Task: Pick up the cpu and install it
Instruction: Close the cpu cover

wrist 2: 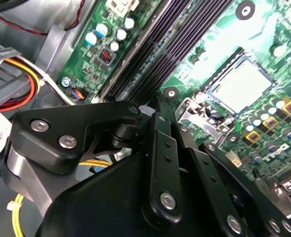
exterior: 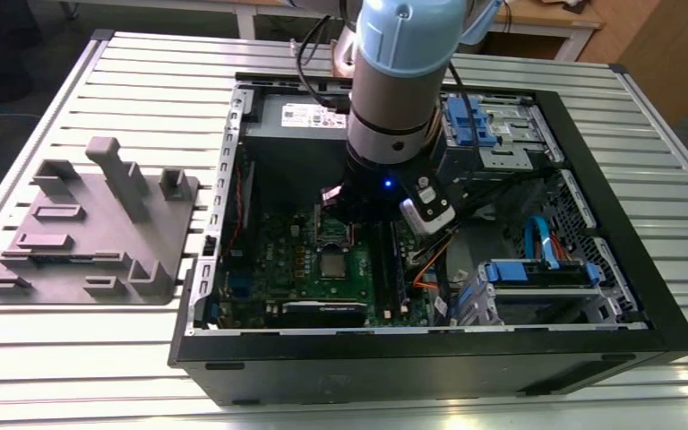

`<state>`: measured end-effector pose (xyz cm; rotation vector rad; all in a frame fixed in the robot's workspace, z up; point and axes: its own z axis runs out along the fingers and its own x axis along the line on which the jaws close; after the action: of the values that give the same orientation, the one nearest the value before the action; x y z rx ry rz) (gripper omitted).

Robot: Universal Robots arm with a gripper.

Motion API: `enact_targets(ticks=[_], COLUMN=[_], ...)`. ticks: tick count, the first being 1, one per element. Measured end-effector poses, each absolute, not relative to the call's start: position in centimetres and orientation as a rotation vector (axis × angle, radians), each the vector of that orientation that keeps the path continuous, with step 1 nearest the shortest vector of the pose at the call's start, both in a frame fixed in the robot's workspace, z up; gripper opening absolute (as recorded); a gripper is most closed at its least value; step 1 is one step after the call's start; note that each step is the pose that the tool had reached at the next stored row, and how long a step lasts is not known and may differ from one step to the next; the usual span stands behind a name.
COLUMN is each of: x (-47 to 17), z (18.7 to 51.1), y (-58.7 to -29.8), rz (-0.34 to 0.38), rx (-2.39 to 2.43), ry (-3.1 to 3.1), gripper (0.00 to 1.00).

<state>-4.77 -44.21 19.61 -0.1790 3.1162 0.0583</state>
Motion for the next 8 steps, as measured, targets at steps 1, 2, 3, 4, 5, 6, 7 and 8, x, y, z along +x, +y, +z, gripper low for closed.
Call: enact_targets(ticks=[1, 2, 3, 4, 5, 6, 7, 8], x=[-4.77, -4.77, -4.77, -4.77, -4.77, -4.77, -4.77, -4.77], z=[19.62, 19.62, 19.64, 19.72, 19.83, 19.99, 20.13, 20.16], y=[-44.10, -44.01, -43.99, -43.99, -43.99, -43.99, -43.99, -43.98], rz=[0.058, 0.058, 0.059, 0.058, 0.059, 0.059, 0.059, 0.059], rx=[-0.179, -0.179, -0.180, -0.181, -0.183, -0.185, -0.188, -0.190], ry=[3.116, 3.116, 3.116, 3.116, 3.116, 3.116, 3.116, 3.116], gripper=[0.10, 0.10, 0.10, 0.10, 0.10, 0.10, 0.10, 0.10])
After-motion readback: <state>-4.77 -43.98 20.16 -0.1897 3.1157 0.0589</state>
